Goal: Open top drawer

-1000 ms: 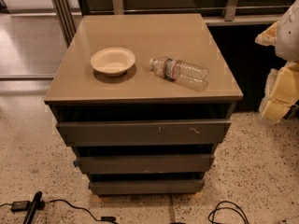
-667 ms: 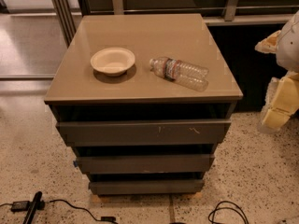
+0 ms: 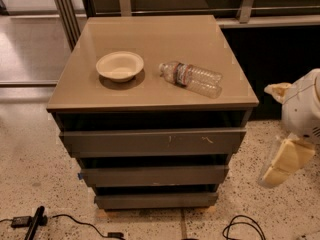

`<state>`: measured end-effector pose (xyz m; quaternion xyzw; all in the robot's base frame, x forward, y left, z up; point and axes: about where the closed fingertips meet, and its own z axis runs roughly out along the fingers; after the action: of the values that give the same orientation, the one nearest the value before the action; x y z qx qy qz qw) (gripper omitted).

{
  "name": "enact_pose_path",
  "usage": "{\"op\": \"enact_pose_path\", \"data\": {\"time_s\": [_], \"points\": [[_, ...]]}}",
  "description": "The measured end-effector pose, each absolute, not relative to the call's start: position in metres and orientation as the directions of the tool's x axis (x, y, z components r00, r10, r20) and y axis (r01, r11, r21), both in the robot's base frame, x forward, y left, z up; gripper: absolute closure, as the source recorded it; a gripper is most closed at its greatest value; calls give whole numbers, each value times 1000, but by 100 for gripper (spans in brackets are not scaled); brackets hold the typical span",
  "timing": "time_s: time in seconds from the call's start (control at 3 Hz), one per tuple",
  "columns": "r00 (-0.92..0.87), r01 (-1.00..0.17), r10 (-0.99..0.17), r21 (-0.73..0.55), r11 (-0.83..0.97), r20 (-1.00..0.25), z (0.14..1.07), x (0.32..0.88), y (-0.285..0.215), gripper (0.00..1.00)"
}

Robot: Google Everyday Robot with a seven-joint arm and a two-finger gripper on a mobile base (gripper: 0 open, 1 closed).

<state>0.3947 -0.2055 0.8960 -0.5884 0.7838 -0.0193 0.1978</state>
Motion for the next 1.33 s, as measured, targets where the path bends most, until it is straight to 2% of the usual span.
{"op": "enact_pose_path", "data": {"time_s": [0.33,0.67,1.33], "points": [[-250,-898,-893,-255,359,-375,846,390,-202,0],[-260,-866,-817,-249,433,-515,810,425,-192,0],[-240,-875,-817,-247,416,-524,809,428,-188,0]]}}
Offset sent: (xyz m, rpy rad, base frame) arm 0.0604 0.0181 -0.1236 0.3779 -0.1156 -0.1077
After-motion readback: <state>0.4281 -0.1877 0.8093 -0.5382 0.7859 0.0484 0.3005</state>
